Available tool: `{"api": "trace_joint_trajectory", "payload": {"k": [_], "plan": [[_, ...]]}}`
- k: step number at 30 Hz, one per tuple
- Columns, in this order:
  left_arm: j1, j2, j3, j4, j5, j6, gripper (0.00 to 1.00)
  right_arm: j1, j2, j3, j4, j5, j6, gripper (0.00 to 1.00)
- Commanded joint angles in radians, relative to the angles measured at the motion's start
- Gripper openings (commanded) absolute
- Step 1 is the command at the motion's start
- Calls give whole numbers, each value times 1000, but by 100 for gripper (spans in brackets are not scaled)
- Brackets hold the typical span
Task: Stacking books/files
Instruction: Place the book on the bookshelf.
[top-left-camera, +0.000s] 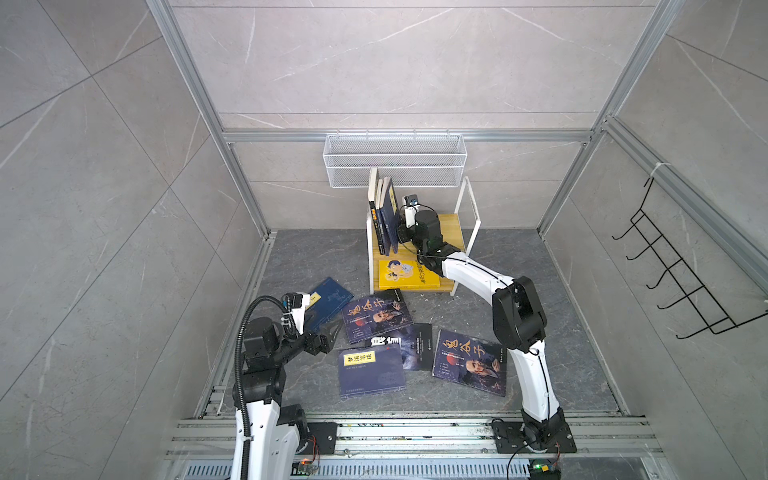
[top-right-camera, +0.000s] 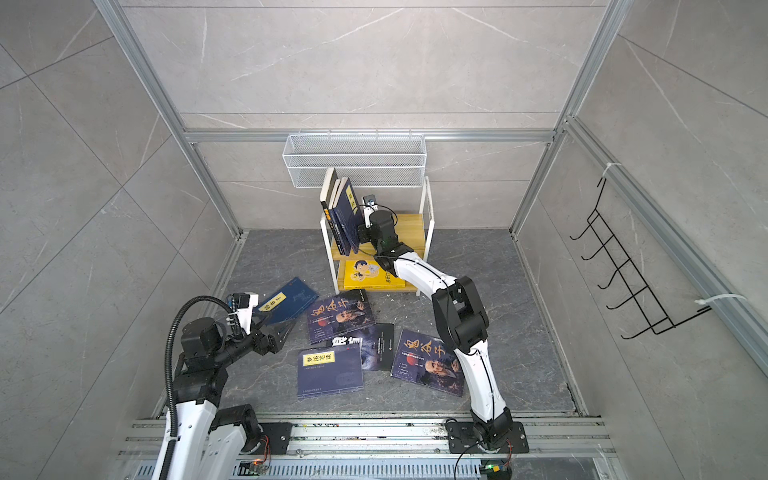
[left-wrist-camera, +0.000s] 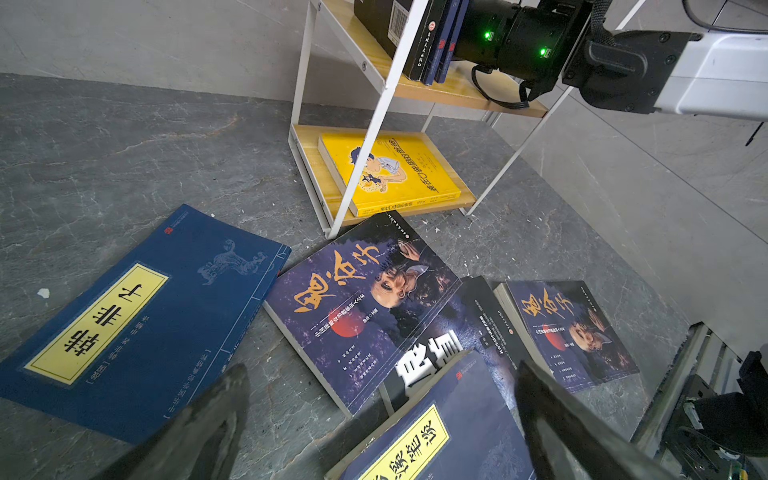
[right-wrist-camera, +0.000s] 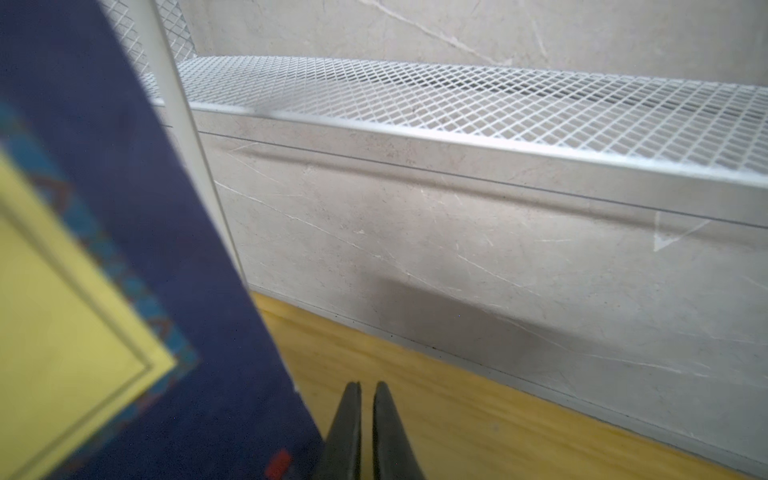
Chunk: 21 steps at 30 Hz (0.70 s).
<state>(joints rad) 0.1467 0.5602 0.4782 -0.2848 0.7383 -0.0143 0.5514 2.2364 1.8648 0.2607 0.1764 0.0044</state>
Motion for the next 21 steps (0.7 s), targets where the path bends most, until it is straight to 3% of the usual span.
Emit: {"api": "trace_joint_trajectory", "payload": {"k": [1, 21], "plan": [[2, -10, 6, 16, 11, 23, 100, 16, 6, -43, -82, 19, 4, 11], [5, -9, -1, 24, 12, 21, 100, 47, -44, -91, -48, 35, -50, 12]]}}
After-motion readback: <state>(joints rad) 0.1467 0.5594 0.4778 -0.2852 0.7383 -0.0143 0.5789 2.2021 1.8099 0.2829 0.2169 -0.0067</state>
